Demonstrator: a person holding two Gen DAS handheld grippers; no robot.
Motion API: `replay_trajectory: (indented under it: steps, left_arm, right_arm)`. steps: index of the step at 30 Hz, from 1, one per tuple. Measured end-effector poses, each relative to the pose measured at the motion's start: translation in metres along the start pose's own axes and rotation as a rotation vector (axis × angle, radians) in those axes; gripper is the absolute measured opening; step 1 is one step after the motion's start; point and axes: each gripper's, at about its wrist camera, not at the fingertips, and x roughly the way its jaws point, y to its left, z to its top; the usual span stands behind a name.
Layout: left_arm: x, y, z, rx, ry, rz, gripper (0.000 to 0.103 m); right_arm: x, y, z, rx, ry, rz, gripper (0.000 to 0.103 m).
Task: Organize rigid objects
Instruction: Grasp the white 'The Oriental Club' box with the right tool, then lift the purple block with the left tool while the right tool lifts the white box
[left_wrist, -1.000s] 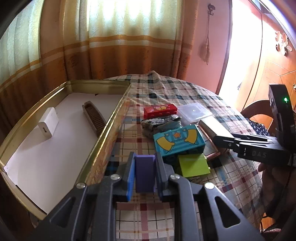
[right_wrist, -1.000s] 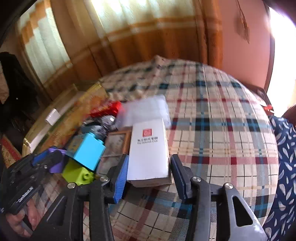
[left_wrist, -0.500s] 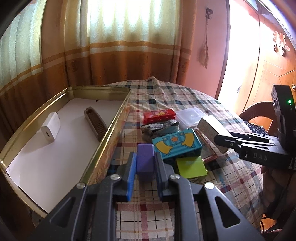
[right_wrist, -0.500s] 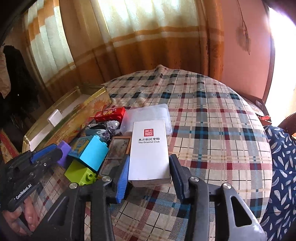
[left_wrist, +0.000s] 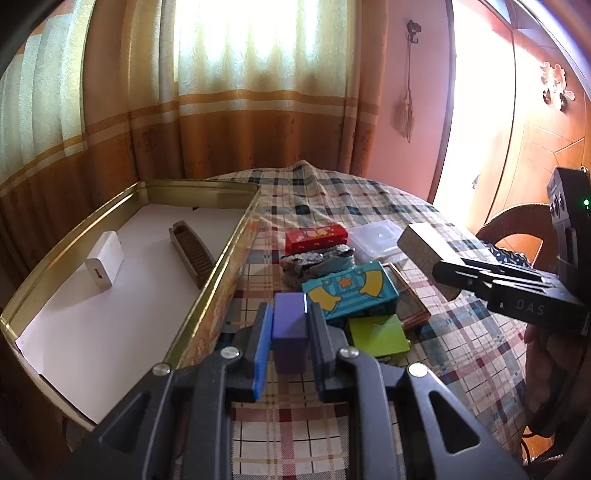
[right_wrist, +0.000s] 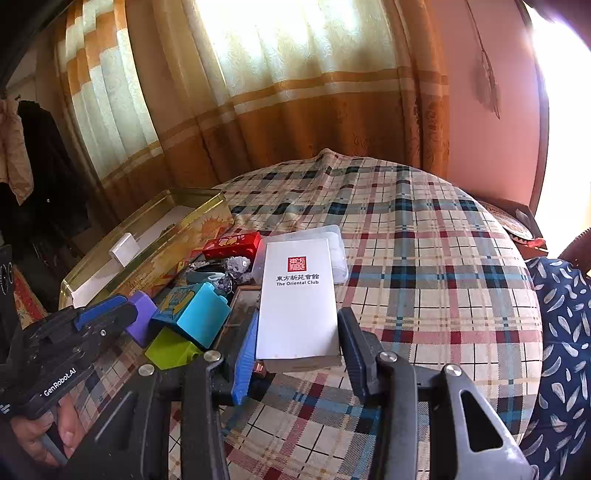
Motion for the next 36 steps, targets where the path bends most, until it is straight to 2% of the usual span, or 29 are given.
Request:
replay_trajectory:
  steps: [36]
  left_arm:
    - [-0.013,0.007,-0.001,-0.036,-0.070,0.016,0.018]
  right_arm:
    - [-0.020,0.004,-0.003,-0.039,-0.113,0.016,0.045]
